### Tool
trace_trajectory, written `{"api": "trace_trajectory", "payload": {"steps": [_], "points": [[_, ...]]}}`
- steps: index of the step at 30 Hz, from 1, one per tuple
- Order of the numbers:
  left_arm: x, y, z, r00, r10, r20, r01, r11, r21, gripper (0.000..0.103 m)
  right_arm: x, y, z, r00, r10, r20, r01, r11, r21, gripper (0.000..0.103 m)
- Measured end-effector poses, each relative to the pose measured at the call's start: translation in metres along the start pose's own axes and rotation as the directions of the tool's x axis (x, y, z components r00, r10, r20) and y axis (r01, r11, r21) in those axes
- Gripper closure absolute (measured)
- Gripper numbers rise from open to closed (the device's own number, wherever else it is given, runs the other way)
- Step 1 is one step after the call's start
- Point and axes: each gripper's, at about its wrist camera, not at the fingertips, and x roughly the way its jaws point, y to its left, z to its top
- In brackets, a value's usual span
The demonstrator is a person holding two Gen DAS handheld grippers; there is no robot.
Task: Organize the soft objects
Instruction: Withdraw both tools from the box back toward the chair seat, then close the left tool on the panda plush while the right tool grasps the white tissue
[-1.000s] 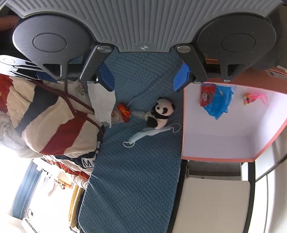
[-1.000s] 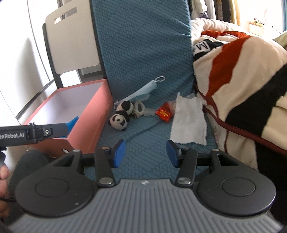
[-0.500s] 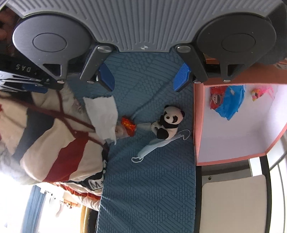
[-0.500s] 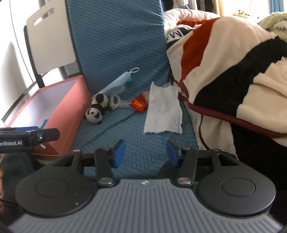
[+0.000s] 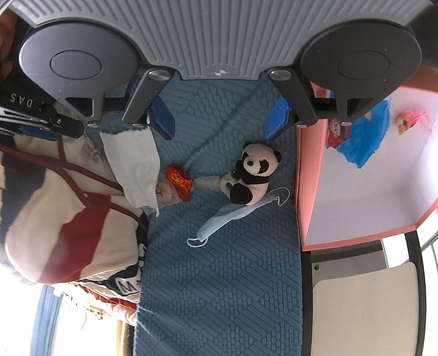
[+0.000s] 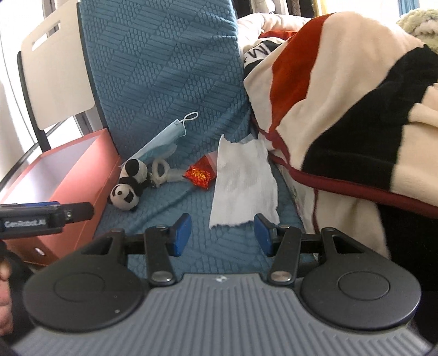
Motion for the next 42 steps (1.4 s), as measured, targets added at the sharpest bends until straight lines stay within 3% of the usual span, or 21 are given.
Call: {"api": "trace_trajectory", "payload": {"steps": [10,18,25,31,37,42], "points": [[0.064,-0.001,0.001,0.999,0.026,-0.023,-0.026,0.999,-0.021,0.026,0.058,0.001,0.010,0.999,-0.045,-0.014,0.045,0.999,-0.006,0.050],[0.095,-0.007,0.019,0.999,0.036,0.013,-0.036,0.999,0.006,0.026,0.097,0.005,0.015,0.995,-0.083,-0.045,0.083,0.996,-0.014,0.050],[0.120,-0.010,0.033,0.998,0.062,-0.006,-0.061,0.995,0.073,0.026,0.125,-0.001,0.021,0.993,-0.107,-0.057,0.108,0.994,-0.001,0.050],[0.136,-0.001,0.039,0.997,0.082,0.002,-0.082,0.995,0.057,0.026,0.155,-0.004,0.026,0.987,-0.118,-0.106,0.117,0.993,-0.007,0.049],[0.146,0.008,0.043,0.995,0.097,0.009,-0.097,0.995,0.025,0.026,0.172,-0.002,0.031,0.988,-0.122,-0.095,0.118,0.992,-0.048,0.027],[0.161,0.011,0.038,0.991,0.132,-0.017,-0.131,0.990,0.042,0.026,0.185,0.002,0.033,0.985,-0.136,-0.109,0.127,0.988,-0.084,0.026]]}}
